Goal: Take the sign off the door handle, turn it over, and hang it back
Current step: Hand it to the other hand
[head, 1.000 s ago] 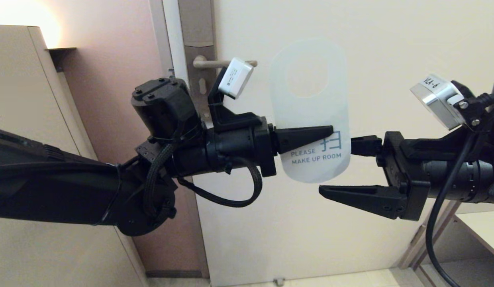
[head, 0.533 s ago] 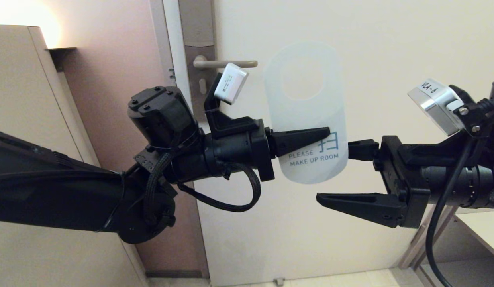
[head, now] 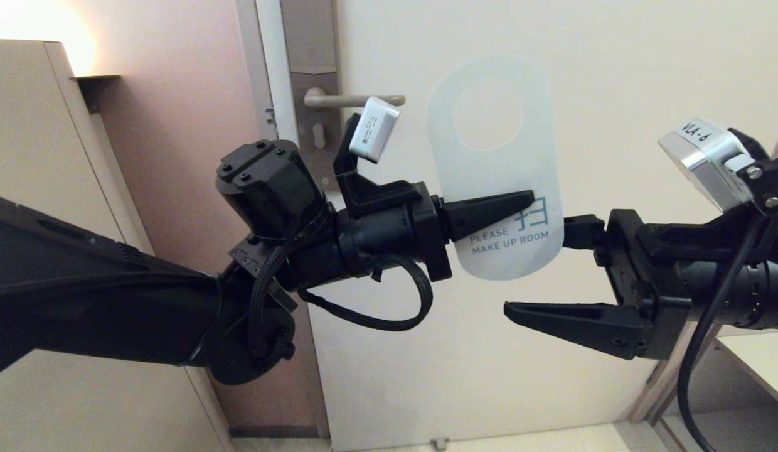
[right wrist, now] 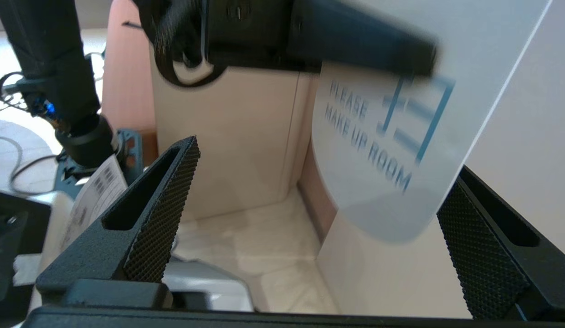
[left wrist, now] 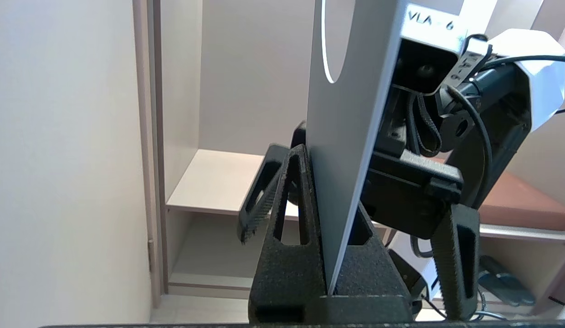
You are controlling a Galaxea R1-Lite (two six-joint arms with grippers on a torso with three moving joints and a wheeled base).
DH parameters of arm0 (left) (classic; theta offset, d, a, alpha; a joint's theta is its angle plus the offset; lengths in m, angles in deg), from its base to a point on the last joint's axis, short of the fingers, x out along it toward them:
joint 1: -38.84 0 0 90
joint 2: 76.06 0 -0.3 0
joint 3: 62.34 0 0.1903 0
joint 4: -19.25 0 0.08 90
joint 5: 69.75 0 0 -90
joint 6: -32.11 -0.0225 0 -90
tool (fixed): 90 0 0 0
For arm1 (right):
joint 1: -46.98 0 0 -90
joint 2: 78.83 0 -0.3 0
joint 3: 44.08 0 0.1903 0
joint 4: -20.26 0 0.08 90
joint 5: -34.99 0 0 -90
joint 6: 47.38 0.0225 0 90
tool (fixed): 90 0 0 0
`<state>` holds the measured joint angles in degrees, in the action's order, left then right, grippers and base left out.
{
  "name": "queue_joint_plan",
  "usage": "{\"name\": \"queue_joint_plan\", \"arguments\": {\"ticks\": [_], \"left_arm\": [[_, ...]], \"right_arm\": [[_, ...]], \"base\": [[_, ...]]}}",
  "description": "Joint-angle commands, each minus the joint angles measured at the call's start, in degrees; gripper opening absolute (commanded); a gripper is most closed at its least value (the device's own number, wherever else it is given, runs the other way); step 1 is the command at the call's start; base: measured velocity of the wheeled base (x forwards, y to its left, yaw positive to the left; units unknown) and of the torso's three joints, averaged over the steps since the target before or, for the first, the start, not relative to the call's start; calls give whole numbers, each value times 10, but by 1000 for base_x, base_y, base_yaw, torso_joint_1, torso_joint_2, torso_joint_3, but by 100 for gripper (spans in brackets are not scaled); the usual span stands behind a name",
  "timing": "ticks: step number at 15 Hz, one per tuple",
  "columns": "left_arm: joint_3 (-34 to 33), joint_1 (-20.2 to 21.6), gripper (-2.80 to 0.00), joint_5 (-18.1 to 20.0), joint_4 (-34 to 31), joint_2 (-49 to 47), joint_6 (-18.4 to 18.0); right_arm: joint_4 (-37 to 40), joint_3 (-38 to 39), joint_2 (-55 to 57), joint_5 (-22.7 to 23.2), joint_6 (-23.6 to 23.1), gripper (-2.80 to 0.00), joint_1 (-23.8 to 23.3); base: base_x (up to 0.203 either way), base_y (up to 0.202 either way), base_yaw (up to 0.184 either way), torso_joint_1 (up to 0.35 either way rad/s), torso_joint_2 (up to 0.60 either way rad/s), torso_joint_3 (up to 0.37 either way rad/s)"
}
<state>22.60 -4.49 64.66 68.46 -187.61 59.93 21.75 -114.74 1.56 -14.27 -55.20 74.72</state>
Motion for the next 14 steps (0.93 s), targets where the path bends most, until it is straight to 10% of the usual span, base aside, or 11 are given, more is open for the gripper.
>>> {"name": "queue_joint_plan", "arguments": {"ticks": [1,14], "left_arm": [[0,-1,-280,2,7,-7,5],[0,-7,-280,-7,86,-35,55]], "right_arm": [[-9,0,5,3,0,0,1],[-11,2,8,4,0,0,5]], "base": [[0,0,0,0,0,0],[0,0,0,0,0,0]]}}
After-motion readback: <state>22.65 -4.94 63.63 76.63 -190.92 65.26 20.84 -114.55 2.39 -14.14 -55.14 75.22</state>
